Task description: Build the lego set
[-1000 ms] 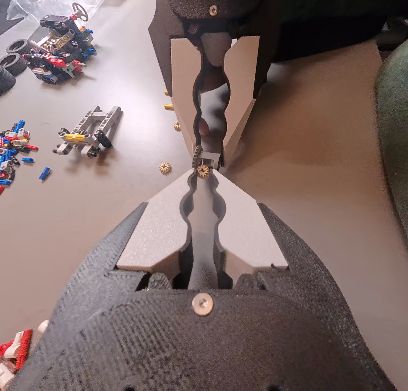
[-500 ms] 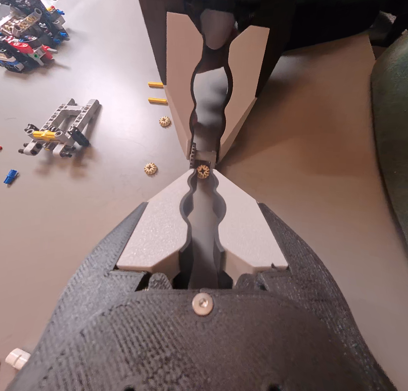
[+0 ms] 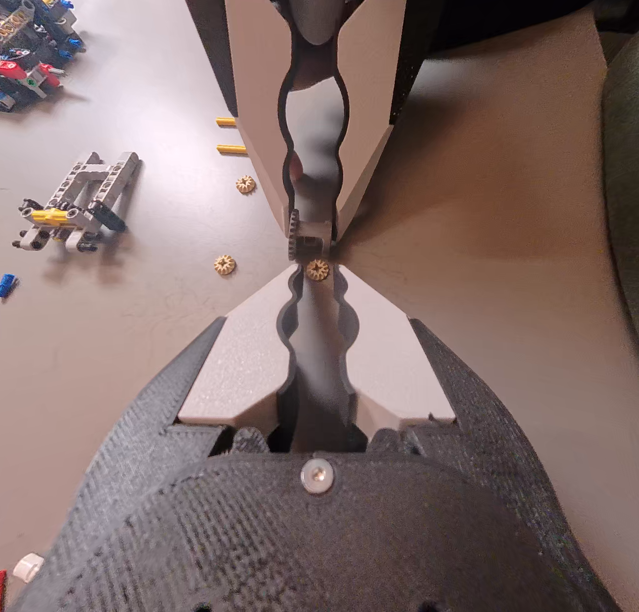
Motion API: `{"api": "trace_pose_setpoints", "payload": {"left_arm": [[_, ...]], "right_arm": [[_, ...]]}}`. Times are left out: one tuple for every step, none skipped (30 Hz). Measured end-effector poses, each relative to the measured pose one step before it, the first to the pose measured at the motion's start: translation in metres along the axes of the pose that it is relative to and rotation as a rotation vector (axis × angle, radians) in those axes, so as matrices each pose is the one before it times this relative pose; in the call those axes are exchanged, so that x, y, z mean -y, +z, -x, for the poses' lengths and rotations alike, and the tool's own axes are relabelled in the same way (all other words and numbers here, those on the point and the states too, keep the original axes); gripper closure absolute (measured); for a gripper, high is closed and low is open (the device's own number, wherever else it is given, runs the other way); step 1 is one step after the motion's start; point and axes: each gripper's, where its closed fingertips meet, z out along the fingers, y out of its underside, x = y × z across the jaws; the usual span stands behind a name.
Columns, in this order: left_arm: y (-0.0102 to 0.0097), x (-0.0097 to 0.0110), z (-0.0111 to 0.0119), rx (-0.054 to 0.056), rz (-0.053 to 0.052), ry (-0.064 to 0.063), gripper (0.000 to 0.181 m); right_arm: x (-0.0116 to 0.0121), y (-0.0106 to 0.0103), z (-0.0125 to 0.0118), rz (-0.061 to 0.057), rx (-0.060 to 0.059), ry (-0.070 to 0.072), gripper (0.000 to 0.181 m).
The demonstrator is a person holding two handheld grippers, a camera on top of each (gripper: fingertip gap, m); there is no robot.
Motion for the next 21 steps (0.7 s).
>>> {"api": "trace_pose_setpoints", "payload": {"left_arm": [[-0.00124,-0.00011,0.00015,-0.0071,-0.0041,-0.0084,0.164],[-0.00154,-0.00069,0.00095,-0.0039,-0.0019,-0.0097,0.163],[-0.00188,-0.00081,0.00227,0.0035,-0.0023,-0.0102,0.162],[-0.00190,-0.00064,0.00234,0.0038,-0.0026,-0.0081,0.161],[-0.00145,-0.00010,0.00104,-0.0018,-0.0037,-0.0064,0.159],[-0.00060,0.00001,-0.00023,-0.0068,-0.0022,-0.0058,0.157],[0.00025,-0.00062,-0.00128,-0.0103,0.0034,-0.0031,0.154],[0.00112,-0.00112,-0.00142,-0.0083,0.0074,-0.0002,0.150],[0.00168,-0.00161,-0.00119,-0.0049,0.0114,0.0019,0.148],[0.00129,-0.00062,-0.00076,-0.0037,0.0081,0.0014,0.149],[0.00072,0.00125,-0.00039,-0.0032,-0.0017,-0.0019,0.149],[0.00108,-0.00020,-0.00015,-0.0010,0.0071,0.0004,0.151],[0.00067,0.00051,-0.00067,-0.0044,0.0007,0.0002,0.154],[0.00062,0.00026,-0.00070,-0.0034,0.0018,0.0010,0.157],[0.00052,0.00037,-0.00047,-0.0014,0.0010,0.0025,0.159],[0.00034,0.00026,-0.00047,0.0003,0.0009,0.0038,0.161],[0.00027,0.00005,-0.00003,0.0025,0.0011,0.0039,0.163],[0.00005,0.00000,0.00042,0.0069,0.0013,0.0050,0.166],[0.00001,-0.00009,0.00047,0.0078,0.0005,0.0055,0.169],[0.00003,-0.00003,0.00022,0.0046,-0.0004,0.0024,0.169],[-0.00001,0.00004,-0.00003,0.0019,-0.0002,0.0009,0.169]], "right_arm": [[-0.00035,-0.00024,-0.00005,-0.0012,0.0026,0.0037,0.159],[-0.00060,-0.00037,-0.00010,0.0002,0.0024,0.0045,0.159],[-0.00061,-0.00048,0.00044,0.0012,0.0056,0.0049,0.159],[-0.00050,-0.00030,0.00113,0.0011,0.0095,0.0053,0.159],[0.00000,-0.00016,0.00088,0.0011,0.0075,0.0039,0.159],[0.00019,0.00030,0.00026,0.0027,0.0025,0.0009,0.159],[0.00031,0.00043,0.00008,0.0037,0.0004,0.0008,0.159],[0.00043,0.00050,0.00006,0.0047,0.0016,0.0045,0.159],[0.00033,0.00044,-0.00020,0.0049,0.0008,0.0068,0.159],[0.00009,0.00028,-0.00006,0.0055,0.0020,0.0078,0.159],[-0.00002,0.00013,-0.00005,0.0047,0.0025,0.0056,0.159],[-0.00009,0.00014,-0.00006,0.0033,0.0031,0.0049,0.159],[-0.00016,0.00003,0.00000,0.0019,0.0044,0.0050,0.159],[-0.00028,-0.00013,0.00010,0.0006,0.0053,0.0026,0.159],[-0.00047,-0.00037,0.00038,-0.0005,0.0055,-0.0017,0.158],[-0.00069,-0.00062,-0.00010,0.0008,0.0030,-0.0032,0.157],[-0.00071,-0.00061,-0.00069,0.0013,-0.0012,-0.0024,0.155],[-0.00079,-0.00064,-0.00109,0.0020,-0.0034,-0.0018,0.153],[-0.00090,-0.00073,-0.00065,0.0025,-0.0028,-0.0027,0.151],[-0.00065,-0.00068,-0.00060,0.0029,-0.0046,-0.0040,0.150],[0.00023,-0.00075,-0.00054,0.0012,-0.0070,-0.0060,0.149]]}}
